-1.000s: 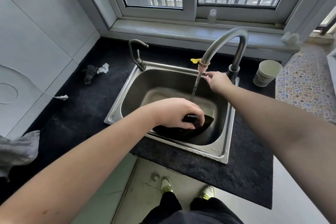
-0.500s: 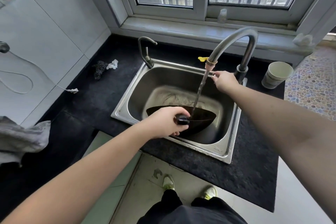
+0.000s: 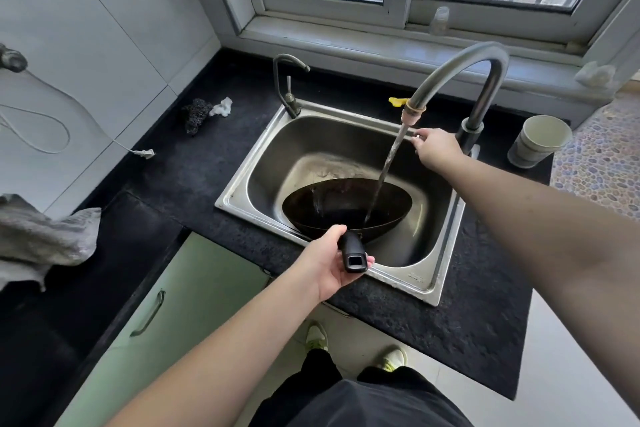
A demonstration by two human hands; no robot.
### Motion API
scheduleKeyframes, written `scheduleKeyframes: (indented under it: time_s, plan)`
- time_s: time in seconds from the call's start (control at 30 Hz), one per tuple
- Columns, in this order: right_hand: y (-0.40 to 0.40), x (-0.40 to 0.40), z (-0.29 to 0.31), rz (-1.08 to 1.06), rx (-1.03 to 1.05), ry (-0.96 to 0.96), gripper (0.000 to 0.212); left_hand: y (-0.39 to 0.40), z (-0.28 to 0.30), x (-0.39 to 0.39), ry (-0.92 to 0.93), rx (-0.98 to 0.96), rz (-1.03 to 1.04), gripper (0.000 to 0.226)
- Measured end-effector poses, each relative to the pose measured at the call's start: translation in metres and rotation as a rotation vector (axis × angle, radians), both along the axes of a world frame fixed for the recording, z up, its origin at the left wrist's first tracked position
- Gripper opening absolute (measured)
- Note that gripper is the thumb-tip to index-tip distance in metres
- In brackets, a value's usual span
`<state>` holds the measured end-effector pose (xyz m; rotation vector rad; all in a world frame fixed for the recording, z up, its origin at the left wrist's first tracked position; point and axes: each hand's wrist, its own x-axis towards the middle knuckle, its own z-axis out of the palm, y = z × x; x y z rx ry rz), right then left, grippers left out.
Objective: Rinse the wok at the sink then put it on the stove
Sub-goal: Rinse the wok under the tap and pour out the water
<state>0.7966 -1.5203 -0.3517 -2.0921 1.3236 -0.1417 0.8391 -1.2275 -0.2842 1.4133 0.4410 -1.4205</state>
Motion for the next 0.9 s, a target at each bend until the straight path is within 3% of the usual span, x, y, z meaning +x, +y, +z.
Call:
scheduleKeyframes:
  time_s: [0.13, 0.37, 0.47, 0.9]
  plan:
    - [-0.001, 0.000, -0.002, 0.013, -0.012, 0.001, 0.037, -0.002, -0.010, 0.000, 0.188, 0.016, -0.028, 0.039]
    - [-0.002, 0.000, -0.004, 0.009, 0.006, -0.023, 0.036, -0.005, -0.020, 0.002, 0.276, -0.076, 0.070, 0.016]
    - [-0.002, 0.000, -0.005, 0.004, 0.018, -0.036, 0.035, -0.005, -0.025, 0.007, 0.324, -0.058, 0.031, 0.023]
    - [-0.004, -0.001, -0.009, 0.029, -0.016, -0.034, 0.034, 0.027, -0.049, 0.027, 0.050, 0.024, -0.257, 0.025]
